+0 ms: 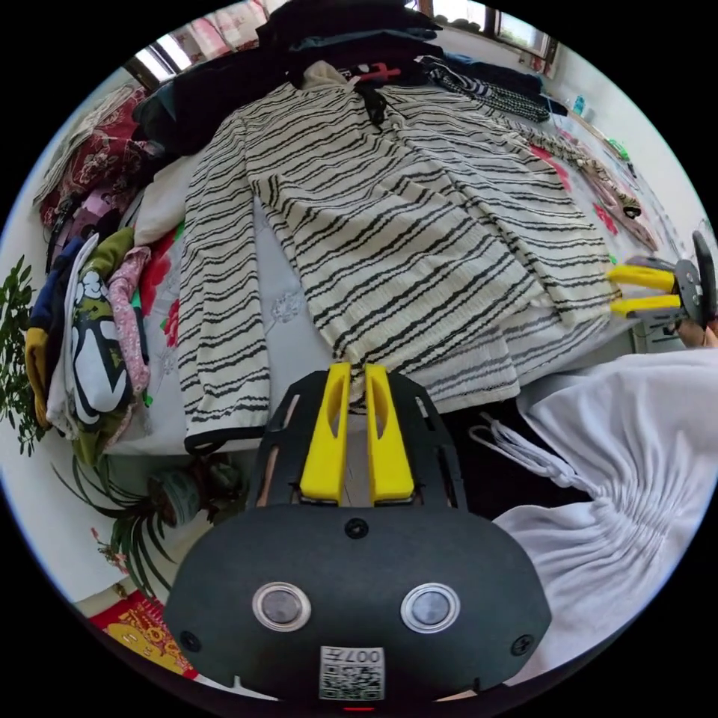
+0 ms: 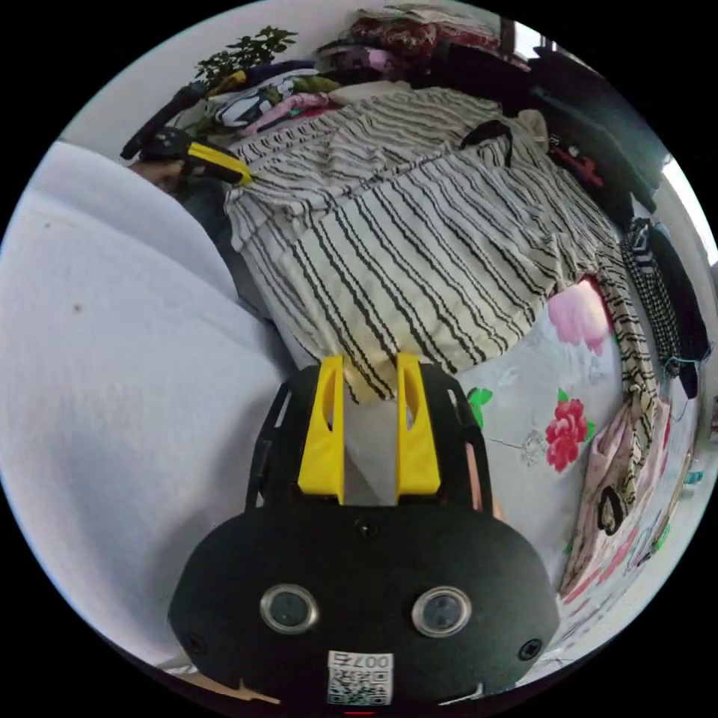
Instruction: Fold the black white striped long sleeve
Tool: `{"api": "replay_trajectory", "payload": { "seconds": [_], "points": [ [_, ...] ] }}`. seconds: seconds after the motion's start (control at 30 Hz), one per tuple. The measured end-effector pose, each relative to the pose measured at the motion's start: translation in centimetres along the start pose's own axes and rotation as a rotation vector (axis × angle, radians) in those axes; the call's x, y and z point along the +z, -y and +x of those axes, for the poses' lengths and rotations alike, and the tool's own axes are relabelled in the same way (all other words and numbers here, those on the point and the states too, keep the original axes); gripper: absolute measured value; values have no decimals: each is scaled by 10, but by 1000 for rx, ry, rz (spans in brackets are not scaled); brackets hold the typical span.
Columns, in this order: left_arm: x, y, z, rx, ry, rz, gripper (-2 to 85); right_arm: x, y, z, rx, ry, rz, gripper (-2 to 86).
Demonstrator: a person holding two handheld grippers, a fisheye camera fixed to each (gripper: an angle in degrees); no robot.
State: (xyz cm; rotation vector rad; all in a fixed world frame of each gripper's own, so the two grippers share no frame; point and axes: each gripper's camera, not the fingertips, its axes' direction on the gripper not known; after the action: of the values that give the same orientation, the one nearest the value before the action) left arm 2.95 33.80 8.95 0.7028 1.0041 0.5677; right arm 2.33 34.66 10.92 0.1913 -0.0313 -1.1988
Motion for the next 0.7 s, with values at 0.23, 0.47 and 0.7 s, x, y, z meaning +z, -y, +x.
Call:
{"api": "replay_trajectory", "payload": {
  "seconds": [0.23, 0.47, 0.7],
  "points": [
    [-30, -38, -29, -53, 15, 22, -9, -42, -46, -10, -114, -70, -97, 4],
    [-20, -108, -39, -196, -61, -3, 3, -32, -74, -15, 69, 11, -181, 17],
    [-64, -88, 6, 104, -187, 214, 84, -69, -8, -55, -75, 6, 151, 42]
  ]
}}
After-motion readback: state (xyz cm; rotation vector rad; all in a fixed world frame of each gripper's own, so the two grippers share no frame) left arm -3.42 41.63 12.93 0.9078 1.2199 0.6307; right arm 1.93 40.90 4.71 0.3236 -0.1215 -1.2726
